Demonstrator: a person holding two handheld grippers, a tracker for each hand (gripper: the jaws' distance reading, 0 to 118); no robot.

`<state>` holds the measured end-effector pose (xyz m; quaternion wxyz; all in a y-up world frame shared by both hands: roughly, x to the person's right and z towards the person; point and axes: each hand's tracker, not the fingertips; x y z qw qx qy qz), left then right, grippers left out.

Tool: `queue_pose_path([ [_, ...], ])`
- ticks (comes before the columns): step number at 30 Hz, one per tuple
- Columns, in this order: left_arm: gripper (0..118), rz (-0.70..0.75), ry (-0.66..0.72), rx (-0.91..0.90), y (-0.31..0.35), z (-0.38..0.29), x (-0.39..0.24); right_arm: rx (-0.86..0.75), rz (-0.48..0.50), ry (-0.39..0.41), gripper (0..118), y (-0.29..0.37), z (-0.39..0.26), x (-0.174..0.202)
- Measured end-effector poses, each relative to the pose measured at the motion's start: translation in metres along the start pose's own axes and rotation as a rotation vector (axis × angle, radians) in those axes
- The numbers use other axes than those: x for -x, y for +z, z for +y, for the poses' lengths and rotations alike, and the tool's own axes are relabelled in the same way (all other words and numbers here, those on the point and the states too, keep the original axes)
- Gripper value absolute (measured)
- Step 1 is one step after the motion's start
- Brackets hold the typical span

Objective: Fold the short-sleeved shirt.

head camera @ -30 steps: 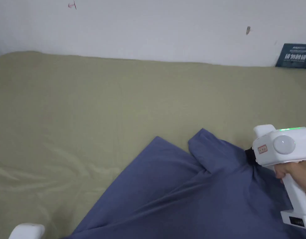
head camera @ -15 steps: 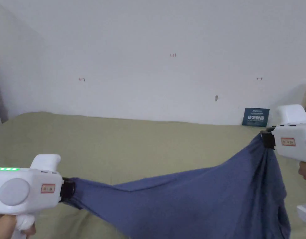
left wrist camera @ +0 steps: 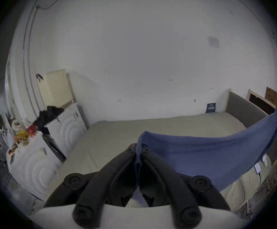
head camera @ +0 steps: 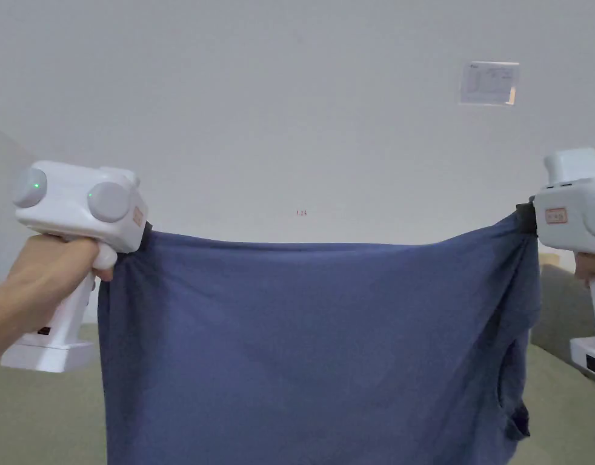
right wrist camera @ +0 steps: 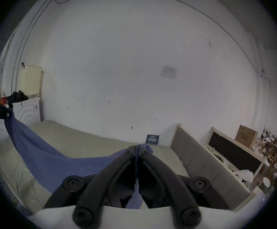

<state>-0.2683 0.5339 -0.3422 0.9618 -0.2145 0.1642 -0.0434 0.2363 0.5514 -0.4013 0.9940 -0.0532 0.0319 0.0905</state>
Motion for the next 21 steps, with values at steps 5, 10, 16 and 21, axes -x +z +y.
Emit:
queue_pose_path([
  [5, 1, 0.052, 0.027, -0.015, -0.010, 0.037, 0.008, -0.023, -0.031, -0.016, 1, -0.030, 0.032, 0.009],
  [10, 1, 0.093, 0.049, -0.038, -0.027, 0.076, 0.007, -0.051, -0.056, -0.019, 1, -0.062, 0.063, 0.016],
  [16, 1, 0.133, 0.050, -0.067, -0.055, 0.124, 0.001, -0.077, -0.074, -0.008, 1, -0.108, 0.104, 0.018],
  [21, 1, 0.163, 0.021, -0.092, -0.093, 0.162, -0.008, -0.099, -0.083, -0.025, 1, -0.149, 0.133, 0.019],
])
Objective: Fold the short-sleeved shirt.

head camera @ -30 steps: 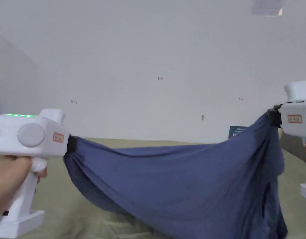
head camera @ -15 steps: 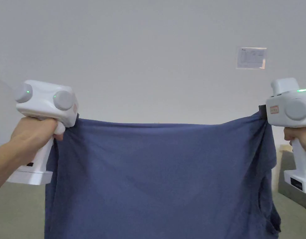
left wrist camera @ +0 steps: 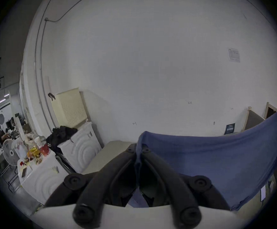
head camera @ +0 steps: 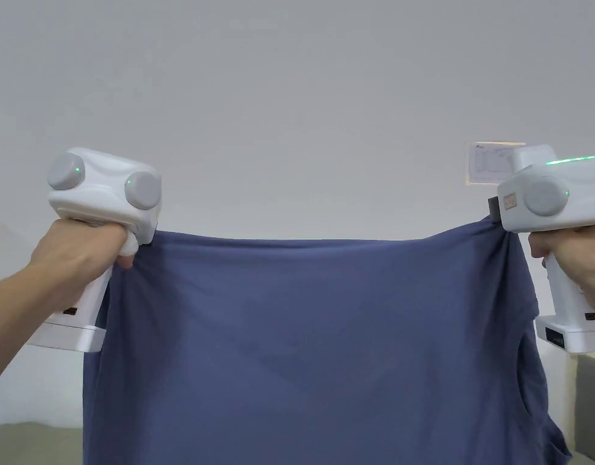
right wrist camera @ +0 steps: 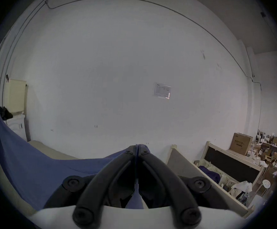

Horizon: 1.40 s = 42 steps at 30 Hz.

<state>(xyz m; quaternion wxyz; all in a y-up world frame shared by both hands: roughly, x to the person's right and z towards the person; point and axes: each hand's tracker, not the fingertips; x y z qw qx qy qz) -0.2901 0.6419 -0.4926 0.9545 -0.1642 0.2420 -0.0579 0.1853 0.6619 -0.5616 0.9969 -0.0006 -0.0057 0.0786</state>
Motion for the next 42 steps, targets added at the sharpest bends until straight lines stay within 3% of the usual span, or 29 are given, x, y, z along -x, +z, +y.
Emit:
queue_pose_path([
  [7, 1, 0.015, -0.017, -0.012, -0.076, 0.020, -0.033, -0.005, -0.022, -0.013, 1, -0.074, 0.002, 0.015],
  [13, 1, 0.023, -0.009, 0.009, -0.143, -0.001, -0.059, 0.026, -0.037, -0.005, 1, -0.135, -0.032, 0.035],
  [16, 1, 0.031, -0.016, 0.026, -0.176, -0.025, -0.074, 0.061, -0.036, -0.025, 1, -0.159, -0.058, 0.046],
  [25, 1, 0.007, -0.022, 0.135, -0.274, -0.135, -0.107, 0.212, -0.015, 0.028, 1, -0.219, -0.195, 0.084],
  [27, 1, -0.003, -0.028, 0.164, -0.290, -0.167, -0.115, 0.260, -0.012, 0.059, 1, -0.224, -0.232, 0.091],
  [31, 1, -0.032, -0.050, 0.242, -0.312, -0.239, -0.128, 0.342, 0.004, 0.015, 1, -0.219, -0.310, 0.101],
  [35, 1, -0.050, -0.062, 0.290, -0.311, -0.297, -0.130, 0.394, 0.034, 0.035, 1, -0.197, -0.365, 0.103],
  [42, 1, -0.107, -0.072, 0.325, -0.238, -0.356, -0.104, 0.475, 0.076, -0.003, 1, -0.116, -0.403, 0.083],
])
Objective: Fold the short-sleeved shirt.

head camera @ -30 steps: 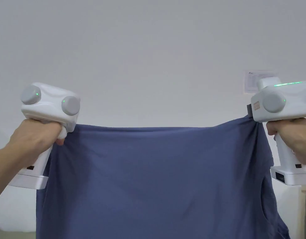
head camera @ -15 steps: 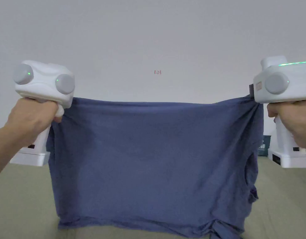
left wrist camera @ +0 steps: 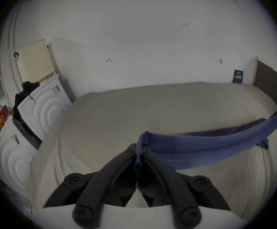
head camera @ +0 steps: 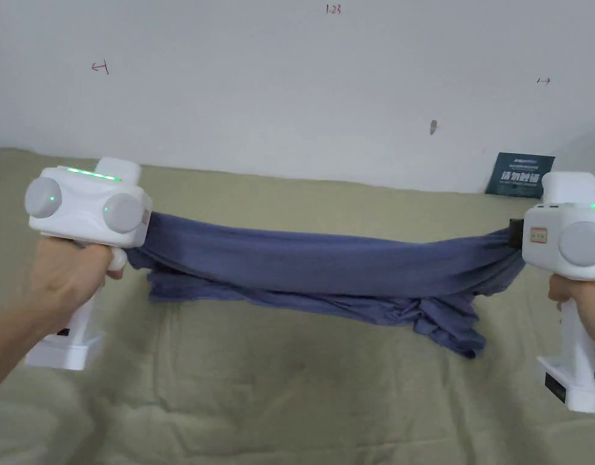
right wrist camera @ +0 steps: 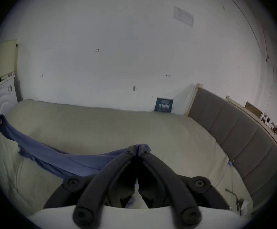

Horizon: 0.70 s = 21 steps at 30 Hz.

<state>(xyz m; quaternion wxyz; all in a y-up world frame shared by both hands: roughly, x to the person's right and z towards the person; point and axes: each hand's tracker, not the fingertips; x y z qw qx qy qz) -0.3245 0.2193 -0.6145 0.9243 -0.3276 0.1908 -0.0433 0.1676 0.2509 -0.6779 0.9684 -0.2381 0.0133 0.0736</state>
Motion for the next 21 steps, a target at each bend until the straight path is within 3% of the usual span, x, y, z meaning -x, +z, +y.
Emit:
queue_pose_path([
  [5, 1, -0.052, 0.016, 0.050, 0.059, -0.068, 0.015, 0.056, 0.034, 0.025, 1, 0.069, -0.063, -0.011],
  [13, 1, -0.085, -0.077, 0.128, 0.160, -0.195, 0.040, 0.137, 0.099, 0.040, 1, 0.182, -0.177, -0.034],
  [21, 1, -0.140, -0.028, 0.162, 0.240, -0.284, 0.068, 0.211, 0.128, 0.032, 1, 0.280, -0.277, -0.048],
])
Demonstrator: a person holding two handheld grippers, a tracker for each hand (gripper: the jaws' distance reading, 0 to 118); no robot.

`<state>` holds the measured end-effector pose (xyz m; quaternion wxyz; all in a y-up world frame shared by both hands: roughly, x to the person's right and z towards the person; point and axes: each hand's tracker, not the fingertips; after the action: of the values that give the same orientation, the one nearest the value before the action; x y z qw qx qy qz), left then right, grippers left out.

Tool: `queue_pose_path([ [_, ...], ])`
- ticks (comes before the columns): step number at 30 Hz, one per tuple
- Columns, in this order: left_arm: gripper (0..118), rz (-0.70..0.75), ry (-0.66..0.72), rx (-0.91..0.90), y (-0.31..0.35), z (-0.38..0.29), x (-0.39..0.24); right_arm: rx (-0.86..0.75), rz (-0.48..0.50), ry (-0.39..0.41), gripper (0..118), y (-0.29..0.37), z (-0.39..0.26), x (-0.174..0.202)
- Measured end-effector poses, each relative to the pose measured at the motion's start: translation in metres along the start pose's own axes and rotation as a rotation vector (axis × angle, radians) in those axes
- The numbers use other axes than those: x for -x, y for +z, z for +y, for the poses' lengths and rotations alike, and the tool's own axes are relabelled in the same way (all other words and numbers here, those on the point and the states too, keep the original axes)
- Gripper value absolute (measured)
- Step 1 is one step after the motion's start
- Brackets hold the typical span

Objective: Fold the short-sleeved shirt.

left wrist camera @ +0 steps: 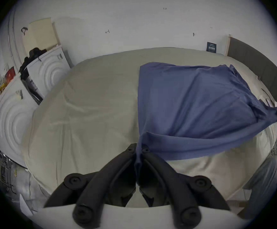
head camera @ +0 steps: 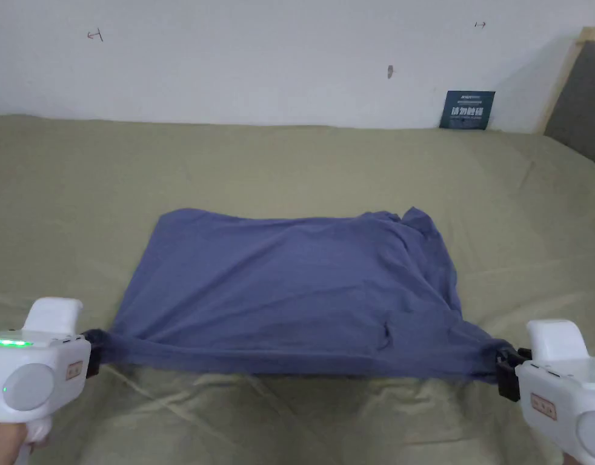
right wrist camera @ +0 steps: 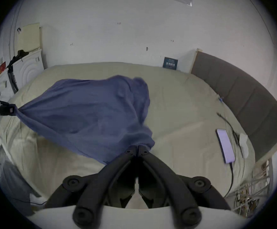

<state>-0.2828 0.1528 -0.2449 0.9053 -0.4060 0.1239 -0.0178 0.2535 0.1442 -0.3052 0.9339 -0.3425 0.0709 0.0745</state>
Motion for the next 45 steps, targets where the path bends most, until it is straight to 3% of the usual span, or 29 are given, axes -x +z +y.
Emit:
queue_pose_path([
  [5, 1, -0.036, 0.038, 0.016, 0.019, -0.036, 0.010, 0.032, 0.017, -0.046, 1, 0.023, -0.040, -0.004],
  [19, 3, -0.049, 0.068, 0.075, 0.006, -0.063, 0.010, 0.141, 0.020, -0.047, 3, 0.000, -0.064, -0.002],
  [20, 20, -0.049, 0.065, 0.077, 0.008, -0.060, 0.011, 0.145, 0.018, -0.047, 12, 0.001, -0.064, -0.002],
  [21, 52, -0.040, 0.061, 0.083, 0.009, -0.060, 0.012, 0.161, 0.024, -0.052, 33, 0.002, -0.062, -0.003],
  [22, 92, -0.048, 0.064, 0.087, 0.009, -0.061, 0.015, 0.182, 0.027, -0.057, 72, 0.003, -0.060, -0.005],
  [23, 118, -0.061, 0.081, 0.098, 0.010, -0.062, 0.019, 0.200, 0.026, -0.057, 118, 0.005, -0.059, -0.007],
  [25, 112, -0.046, 0.102, 0.055, 0.025, -0.056, 0.023, 0.141, 0.035, -0.057, 108, 0.024, -0.057, -0.012],
  [28, 102, -0.046, 0.138, 0.040, 0.039, -0.062, 0.024, 0.122, -0.003, -0.072, 111, 0.032, -0.046, -0.022],
  [29, 79, -0.048, 0.145, 0.036, 0.044, -0.060, 0.025, 0.096, -0.011, -0.078, 95, 0.037, -0.042, -0.025],
  [30, 47, -0.042, 0.152, 0.024, 0.045, -0.056, 0.028, 0.050, -0.028, -0.089, 63, 0.041, -0.038, -0.026],
  [31, 4, -0.044, 0.152, 0.013, 0.048, -0.055, 0.028, 0.024, -0.029, -0.094, 0, 0.039, -0.034, -0.026],
  [32, 0, -0.045, 0.152, 0.003, 0.049, -0.054, 0.028, 0.023, -0.039, -0.095, 0, 0.039, -0.032, -0.029],
  [37, 0, -0.066, 0.167, 0.012, 0.046, -0.060, 0.045, 0.005, -0.021, -0.136, 0, 0.042, -0.039, -0.031],
  [41, 2, -0.128, 0.164, 0.070, 0.041, -0.055, 0.040, 0.046, -0.033, -0.076, 0, 0.045, -0.032, -0.016],
  [42, 9, -0.126, 0.168, 0.076, 0.036, -0.056, 0.042, 0.057, -0.025, -0.069, 0, 0.044, -0.034, -0.013],
  [43, 30, -0.131, 0.164, 0.080, 0.034, -0.056, 0.040, 0.069, -0.004, -0.081, 0, 0.040, -0.036, -0.020],
  [45, 53, -0.168, 0.163, 0.095, 0.027, -0.054, 0.039, 0.078, -0.001, -0.077, 0, 0.036, -0.038, -0.019],
])
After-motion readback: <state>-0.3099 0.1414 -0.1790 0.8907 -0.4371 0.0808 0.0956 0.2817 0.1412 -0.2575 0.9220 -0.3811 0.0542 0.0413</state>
